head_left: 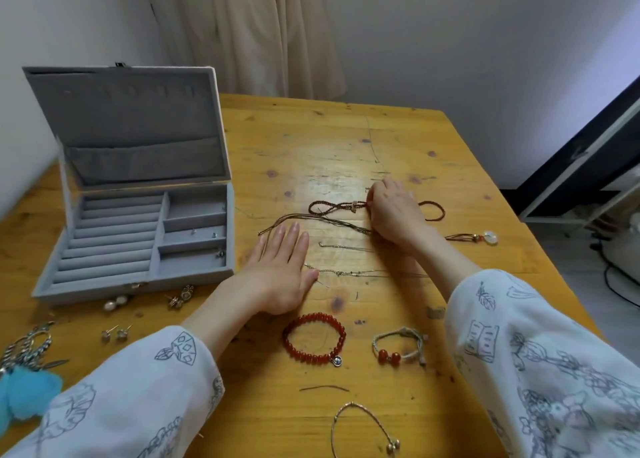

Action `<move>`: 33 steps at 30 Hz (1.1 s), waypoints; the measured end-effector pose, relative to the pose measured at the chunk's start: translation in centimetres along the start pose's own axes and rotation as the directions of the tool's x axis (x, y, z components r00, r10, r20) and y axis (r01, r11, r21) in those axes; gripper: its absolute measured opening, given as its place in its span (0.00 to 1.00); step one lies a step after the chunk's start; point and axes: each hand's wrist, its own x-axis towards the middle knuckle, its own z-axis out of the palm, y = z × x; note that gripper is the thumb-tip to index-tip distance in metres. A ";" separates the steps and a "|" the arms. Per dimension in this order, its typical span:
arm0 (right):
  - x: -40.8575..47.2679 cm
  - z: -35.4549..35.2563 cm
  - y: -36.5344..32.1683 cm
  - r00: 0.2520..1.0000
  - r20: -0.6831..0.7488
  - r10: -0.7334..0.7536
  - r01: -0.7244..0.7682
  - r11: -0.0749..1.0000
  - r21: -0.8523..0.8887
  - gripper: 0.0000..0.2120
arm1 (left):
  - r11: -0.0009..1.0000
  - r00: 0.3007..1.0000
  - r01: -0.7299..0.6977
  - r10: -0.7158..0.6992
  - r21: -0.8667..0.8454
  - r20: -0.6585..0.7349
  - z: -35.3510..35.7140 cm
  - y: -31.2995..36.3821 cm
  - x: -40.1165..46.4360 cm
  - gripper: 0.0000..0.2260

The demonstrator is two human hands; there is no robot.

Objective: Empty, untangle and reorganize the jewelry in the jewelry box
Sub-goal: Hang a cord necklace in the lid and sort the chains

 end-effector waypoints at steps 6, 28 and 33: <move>0.9 -0.4 -0.7 1.000 0.009 -0.030 0.029 0.994 0.101 0.10 | 1.000 0.999 0.015 -0.015 0.013 -0.032 -0.2 0.2 -0.1 0.29; -6.0 -20.5 -8.7 0.973 0.060 -0.225 -0.047 0.063 0.997 0.04 | 0.280 0.753 -0.610 -0.084 -0.741 -0.652 -12.1 -2.6 -12.9 0.10; -9.1 -17.4 -10.8 0.799 0.370 -0.473 -0.239 0.315 0.918 0.13 | 0.266 0.650 -0.632 -0.329 -0.728 -0.685 -12.0 -6.6 -17.5 0.13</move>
